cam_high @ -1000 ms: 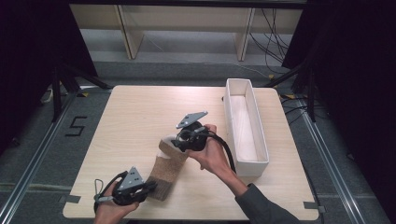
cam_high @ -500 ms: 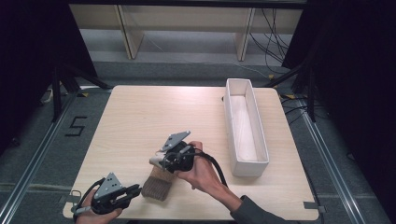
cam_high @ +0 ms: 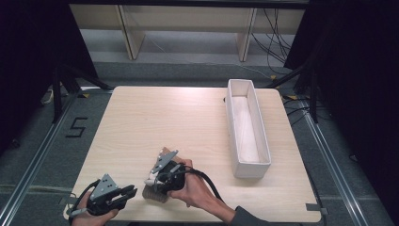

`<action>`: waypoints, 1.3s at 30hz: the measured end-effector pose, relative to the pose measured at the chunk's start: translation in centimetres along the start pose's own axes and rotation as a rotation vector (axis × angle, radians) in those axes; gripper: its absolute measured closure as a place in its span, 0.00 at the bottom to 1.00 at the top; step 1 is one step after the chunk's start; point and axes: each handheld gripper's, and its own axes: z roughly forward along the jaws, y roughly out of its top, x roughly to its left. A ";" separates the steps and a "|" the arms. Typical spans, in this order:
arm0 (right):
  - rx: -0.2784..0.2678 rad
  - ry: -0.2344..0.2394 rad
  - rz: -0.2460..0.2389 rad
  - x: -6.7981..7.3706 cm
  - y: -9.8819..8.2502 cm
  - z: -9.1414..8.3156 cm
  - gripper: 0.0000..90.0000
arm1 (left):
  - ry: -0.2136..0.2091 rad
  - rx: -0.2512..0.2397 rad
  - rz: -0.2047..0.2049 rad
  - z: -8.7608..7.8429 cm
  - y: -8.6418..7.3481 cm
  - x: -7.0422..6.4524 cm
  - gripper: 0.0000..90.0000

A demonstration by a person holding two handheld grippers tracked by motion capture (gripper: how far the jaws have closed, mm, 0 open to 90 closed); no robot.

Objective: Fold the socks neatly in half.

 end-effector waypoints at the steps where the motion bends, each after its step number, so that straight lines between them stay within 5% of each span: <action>1: 0.006 0.017 0.023 0.3 0.0 0.1 0.64 | 0.003 0.009 0.004 -0.1 0.0 0.0 0.86; 10: -0.061 0.065 0.048 0.7 0.6 -1.7 0.62 | 0.003 0.026 0.023 -0.2 0.2 0.1 0.85; 11: -0.069 0.064 0.037 0.6 0.7 -2.0 0.64 | 0.003 0.003 -0.001 -0.2 0.2 -0.1 0.85; 14: -0.085 0.052 0.033 0.3 0.6 -2.9 0.67 | -0.015 -0.033 -0.013 -0.5 0.6 -0.3 0.85; 20: -0.029 0.042 0.008 0.4 0.0 -2.4 0.71 | -0.103 -0.075 -0.029 -0.2 1.2 -1.8 0.86; 26: 0.031 0.029 -0.046 0.2 -0.6 -0.5 0.90 | -0.097 0.012 0.012 1.6 0.5 -2.3 0.87; 27: 0.040 0.040 -0.010 0.4 -0.8 -0.4 0.92 | -0.097 0.030 0.041 1.7 0.4 -2.1 0.87; 36: -0.041 0.046 -0.066 0.9 0.6 -2.6 0.94 | -0.080 0.052 0.050 2.1 0.3 -2.4 0.88; 39: -0.002 0.065 -0.084 1.6 0.5 -1.3 0.94 | -0.079 0.054 0.043 2.1 0.2 -2.4 0.89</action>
